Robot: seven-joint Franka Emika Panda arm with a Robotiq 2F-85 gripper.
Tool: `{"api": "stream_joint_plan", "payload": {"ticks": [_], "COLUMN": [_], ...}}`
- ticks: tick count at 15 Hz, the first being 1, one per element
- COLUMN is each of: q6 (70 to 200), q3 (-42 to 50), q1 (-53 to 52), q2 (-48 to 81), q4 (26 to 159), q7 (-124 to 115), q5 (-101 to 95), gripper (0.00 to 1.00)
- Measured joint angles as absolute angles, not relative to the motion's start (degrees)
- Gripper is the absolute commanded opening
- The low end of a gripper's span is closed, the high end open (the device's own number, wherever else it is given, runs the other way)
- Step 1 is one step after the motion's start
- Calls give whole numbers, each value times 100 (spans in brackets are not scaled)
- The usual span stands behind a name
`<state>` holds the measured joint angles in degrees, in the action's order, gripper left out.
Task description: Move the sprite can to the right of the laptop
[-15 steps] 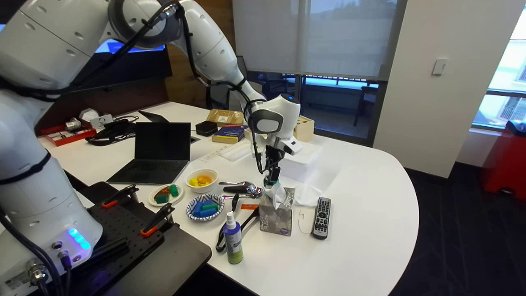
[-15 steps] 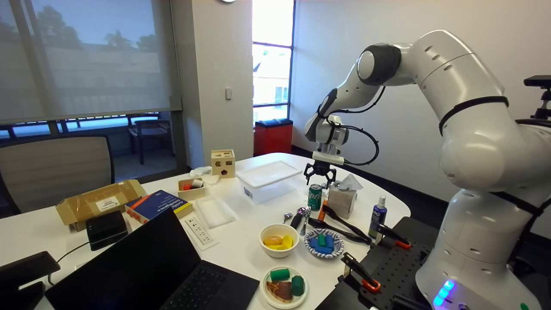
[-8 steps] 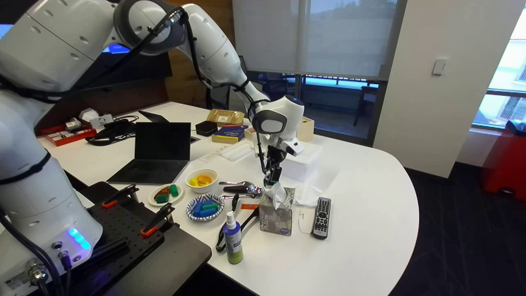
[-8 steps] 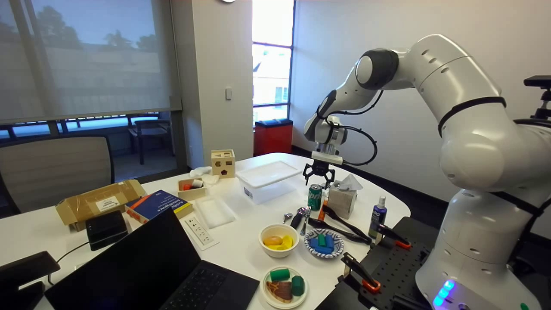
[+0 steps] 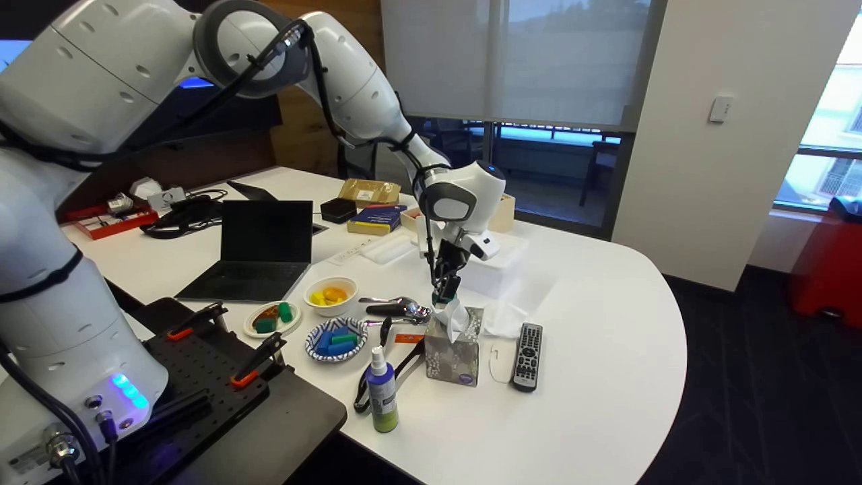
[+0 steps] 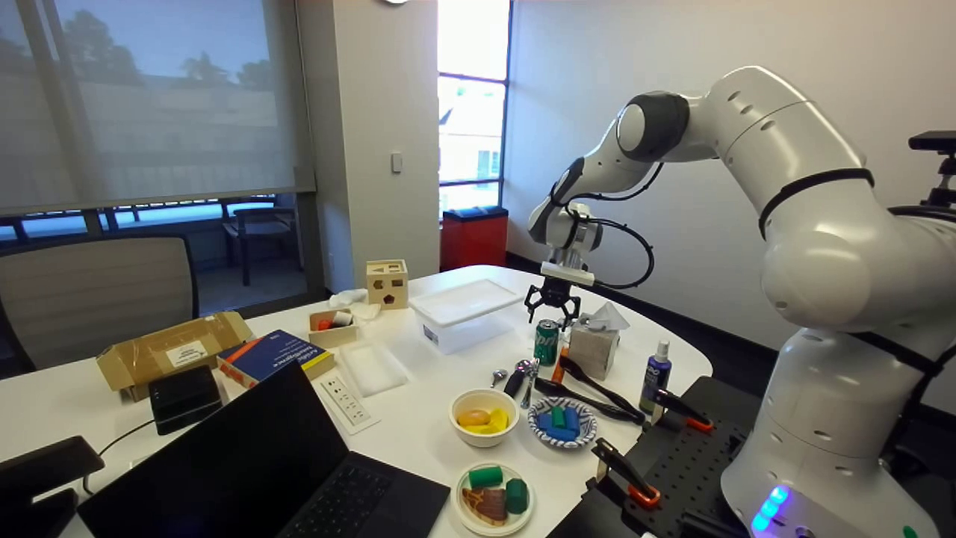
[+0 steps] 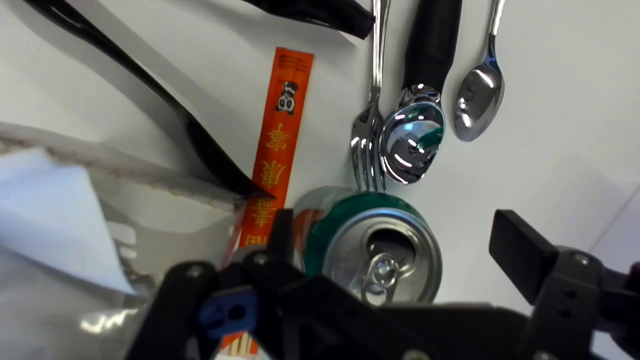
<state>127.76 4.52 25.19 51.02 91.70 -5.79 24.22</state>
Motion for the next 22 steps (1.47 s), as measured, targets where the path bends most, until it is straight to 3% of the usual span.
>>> {"api": "stream_joint_plan", "payload": {"ticks": [8, 9, 11, 14, 22], "q6": [12631, 12631, 12631, 12631, 12618], "q3": [453, 453, 454, 457, 464], "q1": [2581, 2581, 2581, 2581, 2626], "q2": [5259, 5269, 5286, 5309, 5267], "q4": [8996, 8983, 8959, 8924, 8895], "q7": [-580, -580, -581, -582, -581], "q5": [2426, 2426, 2426, 2426, 2426], "gripper": [100, 75, 68, 43, 42]}}
